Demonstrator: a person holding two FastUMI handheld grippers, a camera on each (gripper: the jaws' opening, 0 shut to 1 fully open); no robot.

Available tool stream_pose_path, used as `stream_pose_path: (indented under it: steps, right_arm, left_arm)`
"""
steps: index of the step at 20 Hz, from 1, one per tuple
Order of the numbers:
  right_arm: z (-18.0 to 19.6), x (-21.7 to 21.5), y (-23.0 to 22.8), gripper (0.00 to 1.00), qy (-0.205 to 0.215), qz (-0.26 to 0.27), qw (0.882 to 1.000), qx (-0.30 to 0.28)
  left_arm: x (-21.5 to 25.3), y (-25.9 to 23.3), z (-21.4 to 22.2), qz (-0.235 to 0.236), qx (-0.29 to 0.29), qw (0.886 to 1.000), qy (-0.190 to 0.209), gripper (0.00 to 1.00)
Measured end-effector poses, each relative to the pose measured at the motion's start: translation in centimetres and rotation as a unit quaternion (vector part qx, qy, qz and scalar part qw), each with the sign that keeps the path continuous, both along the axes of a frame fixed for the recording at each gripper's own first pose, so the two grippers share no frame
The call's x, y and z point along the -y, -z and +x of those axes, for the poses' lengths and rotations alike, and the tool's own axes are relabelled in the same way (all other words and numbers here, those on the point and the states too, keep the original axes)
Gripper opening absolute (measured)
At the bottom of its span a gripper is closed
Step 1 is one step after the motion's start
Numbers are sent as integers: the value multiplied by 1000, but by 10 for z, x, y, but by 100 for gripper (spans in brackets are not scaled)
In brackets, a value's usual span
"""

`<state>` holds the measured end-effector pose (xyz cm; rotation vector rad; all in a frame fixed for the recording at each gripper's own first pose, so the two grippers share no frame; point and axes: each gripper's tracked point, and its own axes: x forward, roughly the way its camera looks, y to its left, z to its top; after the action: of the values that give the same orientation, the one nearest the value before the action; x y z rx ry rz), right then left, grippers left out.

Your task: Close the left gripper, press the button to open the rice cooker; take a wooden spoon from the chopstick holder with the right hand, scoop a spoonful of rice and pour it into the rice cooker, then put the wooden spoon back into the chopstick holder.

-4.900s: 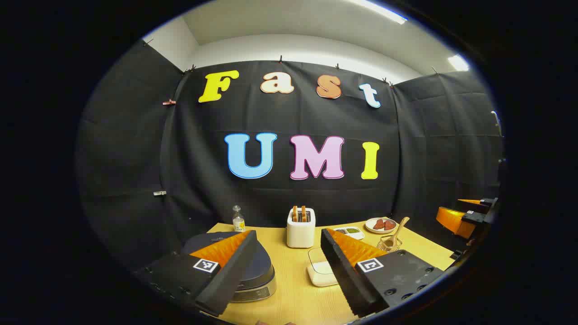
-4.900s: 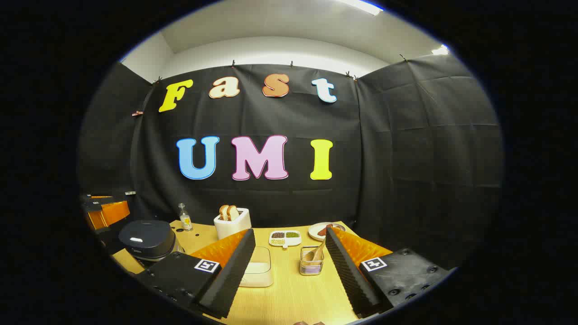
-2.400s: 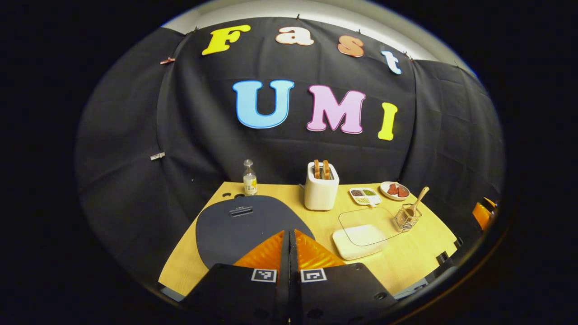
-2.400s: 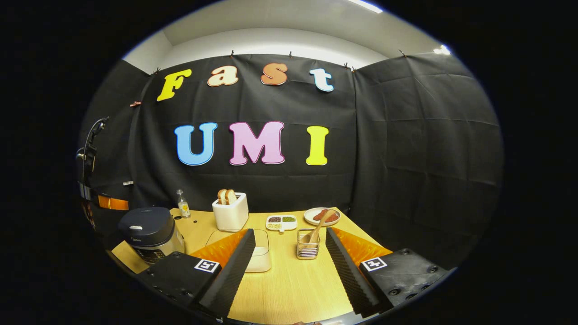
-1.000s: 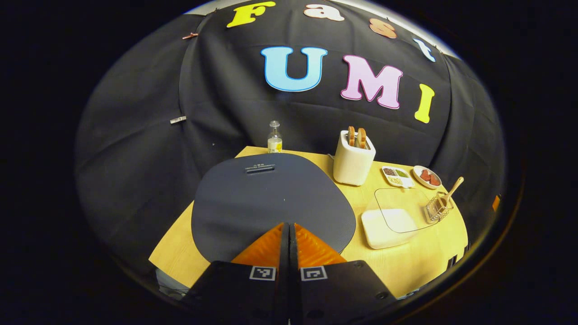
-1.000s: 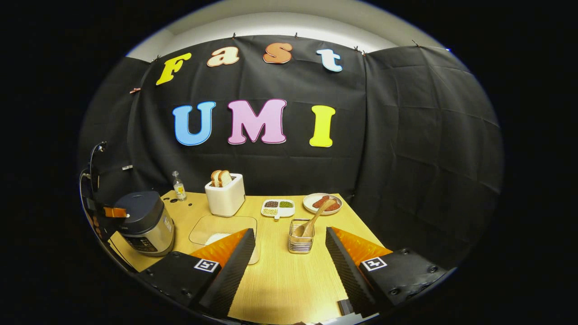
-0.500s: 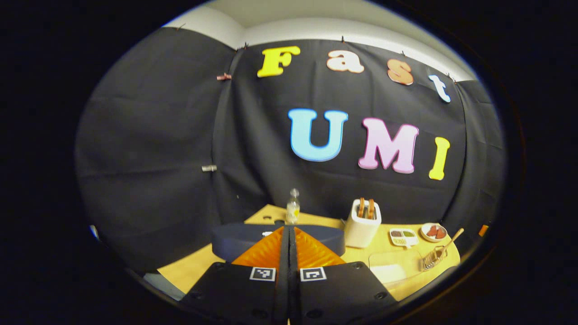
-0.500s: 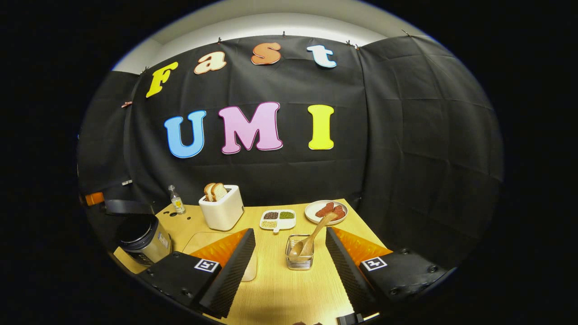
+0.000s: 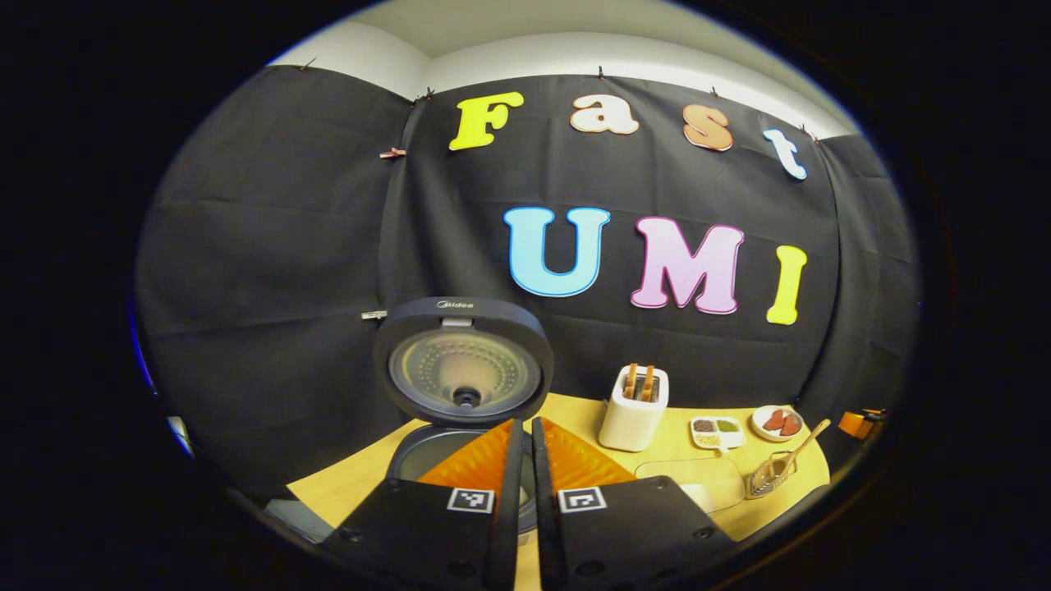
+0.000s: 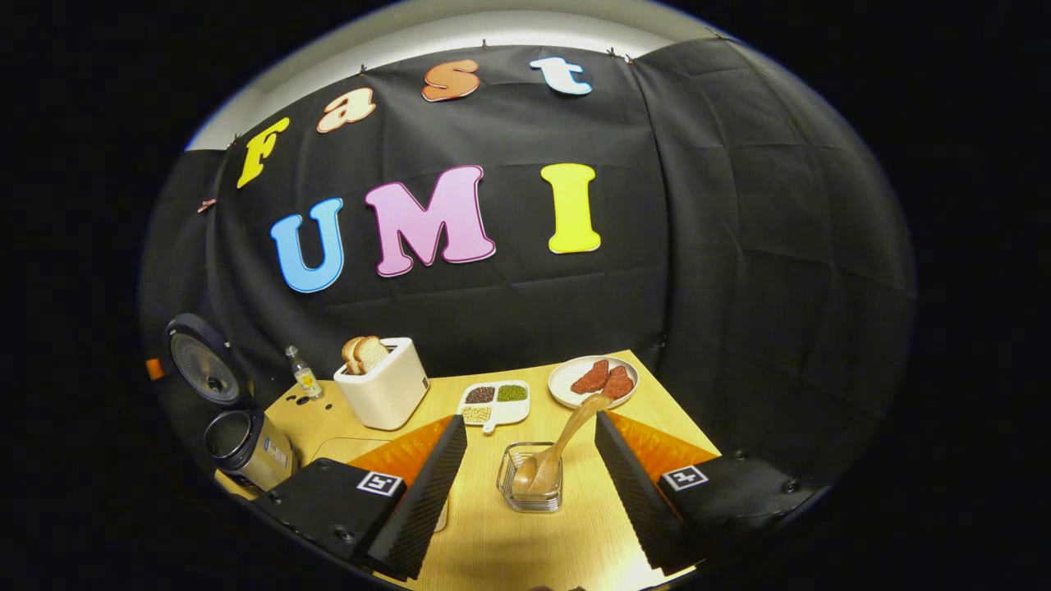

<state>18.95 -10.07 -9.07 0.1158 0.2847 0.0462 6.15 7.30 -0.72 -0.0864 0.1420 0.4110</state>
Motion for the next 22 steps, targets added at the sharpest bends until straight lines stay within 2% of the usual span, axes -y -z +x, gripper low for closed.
stream_pose_path:
  steps: [2,6,13,22]
  right_arm:
    - [15,9,11,98,4,3,1000,-7]
    - [44,28,34,98,28,21,999,-26]
    - [86,41,75,98,81,103,987,-88]
    - [126,55,115,96,129,167,969,-129]
  left_arm:
    - [12,1,-5,-7,-1,1000,0,25]
    - [25,8,-7,7,-10,1000,5,99]
    - [38,31,-21,-3,-43,999,-15,96]
    - [58,60,-33,-3,-88,996,-18,96]
